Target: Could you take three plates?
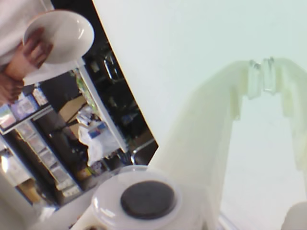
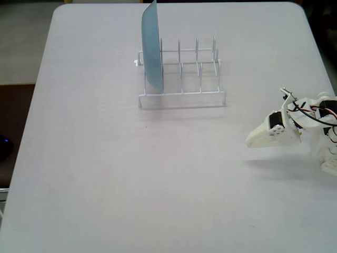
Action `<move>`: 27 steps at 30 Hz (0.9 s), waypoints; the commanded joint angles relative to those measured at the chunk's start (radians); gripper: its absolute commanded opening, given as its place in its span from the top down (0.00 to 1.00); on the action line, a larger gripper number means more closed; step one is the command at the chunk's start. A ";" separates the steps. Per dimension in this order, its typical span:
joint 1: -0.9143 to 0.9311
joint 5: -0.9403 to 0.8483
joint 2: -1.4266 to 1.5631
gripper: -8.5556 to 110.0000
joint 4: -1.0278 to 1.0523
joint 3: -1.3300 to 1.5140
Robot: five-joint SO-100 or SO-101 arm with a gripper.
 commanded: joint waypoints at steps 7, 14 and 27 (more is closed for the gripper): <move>0.009 0.011 0.020 0.93 0.005 -0.003; 0.009 0.009 0.020 0.93 0.005 -0.003; 0.009 -0.005 0.020 0.93 0.005 -0.003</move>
